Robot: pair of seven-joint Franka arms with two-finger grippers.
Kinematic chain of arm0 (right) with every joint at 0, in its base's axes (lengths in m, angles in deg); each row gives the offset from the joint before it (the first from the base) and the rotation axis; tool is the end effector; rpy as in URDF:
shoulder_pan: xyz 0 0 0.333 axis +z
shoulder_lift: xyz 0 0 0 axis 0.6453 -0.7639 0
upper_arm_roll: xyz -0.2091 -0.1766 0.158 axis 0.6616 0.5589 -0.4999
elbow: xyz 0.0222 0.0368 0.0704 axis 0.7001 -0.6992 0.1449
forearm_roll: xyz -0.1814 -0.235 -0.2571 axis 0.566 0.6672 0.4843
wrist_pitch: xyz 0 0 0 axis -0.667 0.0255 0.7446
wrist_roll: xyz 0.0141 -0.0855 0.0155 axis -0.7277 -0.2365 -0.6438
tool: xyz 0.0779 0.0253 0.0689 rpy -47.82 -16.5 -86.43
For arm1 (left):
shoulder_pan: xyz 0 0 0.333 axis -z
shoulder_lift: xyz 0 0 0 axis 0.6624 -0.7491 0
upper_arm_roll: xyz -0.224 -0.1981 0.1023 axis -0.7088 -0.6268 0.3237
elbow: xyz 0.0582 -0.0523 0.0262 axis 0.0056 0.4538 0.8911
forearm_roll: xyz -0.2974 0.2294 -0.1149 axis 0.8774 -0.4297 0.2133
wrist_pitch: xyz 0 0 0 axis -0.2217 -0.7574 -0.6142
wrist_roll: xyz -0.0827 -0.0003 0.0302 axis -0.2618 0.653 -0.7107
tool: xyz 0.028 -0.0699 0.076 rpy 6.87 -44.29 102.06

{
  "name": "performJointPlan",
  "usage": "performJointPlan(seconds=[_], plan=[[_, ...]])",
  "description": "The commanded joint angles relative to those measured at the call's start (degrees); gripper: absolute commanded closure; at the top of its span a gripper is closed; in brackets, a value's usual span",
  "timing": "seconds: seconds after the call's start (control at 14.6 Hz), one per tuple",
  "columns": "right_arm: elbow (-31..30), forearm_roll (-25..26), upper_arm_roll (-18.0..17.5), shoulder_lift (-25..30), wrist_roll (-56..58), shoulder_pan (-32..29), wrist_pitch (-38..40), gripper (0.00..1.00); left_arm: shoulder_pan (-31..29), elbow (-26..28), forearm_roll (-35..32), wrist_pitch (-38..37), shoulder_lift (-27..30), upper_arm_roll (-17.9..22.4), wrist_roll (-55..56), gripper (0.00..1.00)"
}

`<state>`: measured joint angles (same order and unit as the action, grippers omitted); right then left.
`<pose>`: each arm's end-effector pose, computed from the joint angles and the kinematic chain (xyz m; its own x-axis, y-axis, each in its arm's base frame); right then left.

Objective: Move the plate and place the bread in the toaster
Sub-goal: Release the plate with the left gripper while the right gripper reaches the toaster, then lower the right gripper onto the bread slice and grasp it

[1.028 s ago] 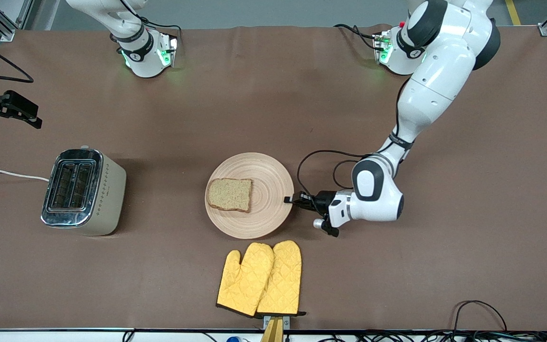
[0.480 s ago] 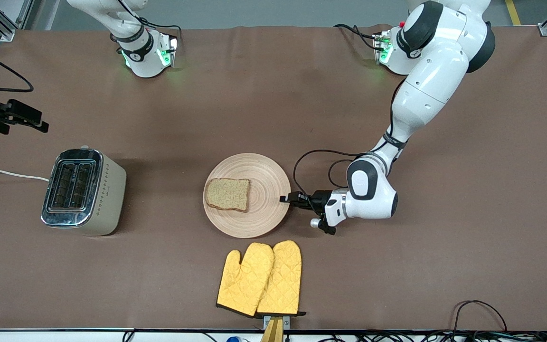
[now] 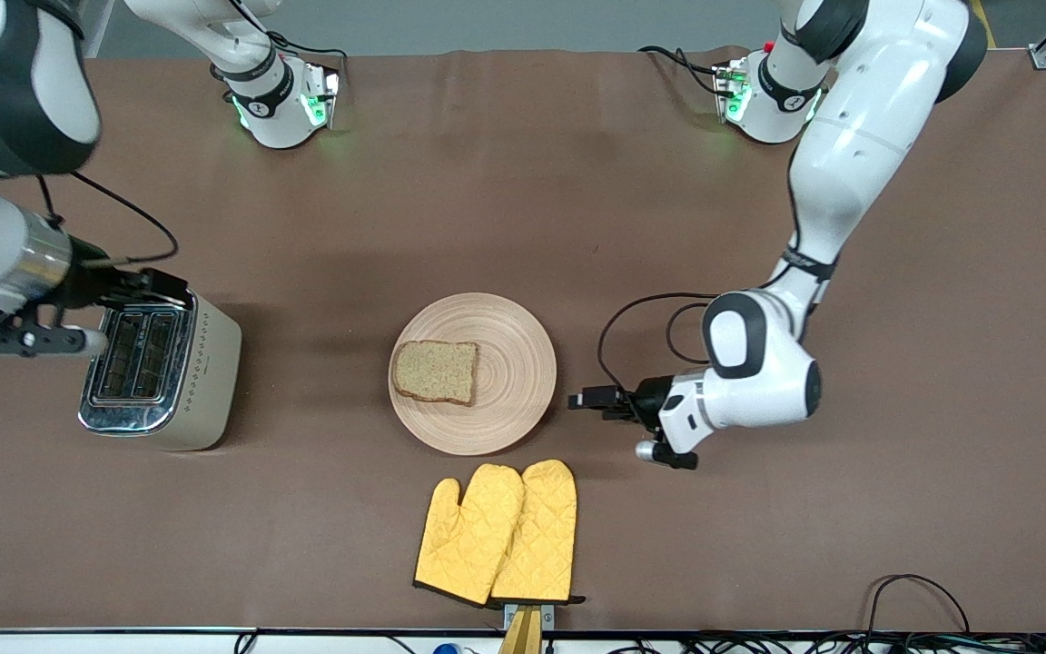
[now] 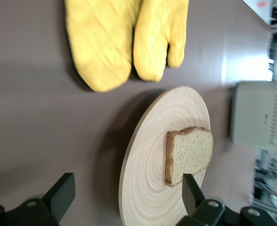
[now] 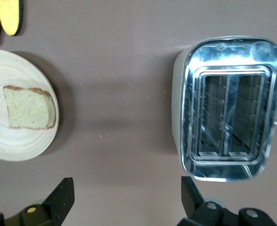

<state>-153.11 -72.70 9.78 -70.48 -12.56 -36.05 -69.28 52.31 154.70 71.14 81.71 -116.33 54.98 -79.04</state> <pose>0.6046 0.0502 0.5003 0.9929 -0.0130 -0.1186 -0.0218 -0.9971 -0.0732 0.6765 -0.3047 0.2587 0.9976 -0.0682 -0.0098 -0.0411 -0.7034 0.7096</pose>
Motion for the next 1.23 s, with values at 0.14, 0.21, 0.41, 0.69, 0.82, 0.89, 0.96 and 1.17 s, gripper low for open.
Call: performJointPlan(seconds=[0.14,0.21,0.41,0.69,0.82,0.89,0.96,1.17], plan=[[-8.05,-4.01,0.03,-1.47,-7.41,4.21,-12.65,0.00,-2.11,3.29,-19.02,-6.59,11.62,0.52,16.13,0.00],[-8.05,-6.73,0.12,-2.87,-7.77,4.82,-14.32,0.00,-2.82,3.29,-23.94,-8.34,13.64,0.52,17.28,0.00],[-8.05,-11.31,0.03,-8.58,-8.03,5.70,-19.68,0.00,-4.93,3.03,-41.51,-16.95,20.84,0.52,17.74,0.00],[-8.05,-16.60,0.12,-13.43,-7.86,8.07,-25.32,0.00,-11.51,-2.67,-47.28,-32.49,27.79,0.52,17.12,0.00],[-7.79,-16.60,0.12,-15.09,-6.99,9.13,-25.76,0.00,-14.94,-3.56,-48.06,-36.48,30.43,0.52,16.95,0.00],[-7.61,-16.51,0.12,-16.50,-6.81,9.83,-26.03,0.00,-16.26,-3.57,-49.37,-36.75,33.14,0.52,16.86,0.00],[-7.87,-16.51,0.12,-17.12,-6.81,10.36,-27.16,0.00,-17.06,-3.48,-50.34,-36.84,35.00,0.52,16.77,0.00],[-7.96,-16.60,0.12,-18.79,-6.89,13.17,-28.75,0.00,-17.07,-3.48,-51.41,-41.92,37.03,0.34,16.33,0.00]])
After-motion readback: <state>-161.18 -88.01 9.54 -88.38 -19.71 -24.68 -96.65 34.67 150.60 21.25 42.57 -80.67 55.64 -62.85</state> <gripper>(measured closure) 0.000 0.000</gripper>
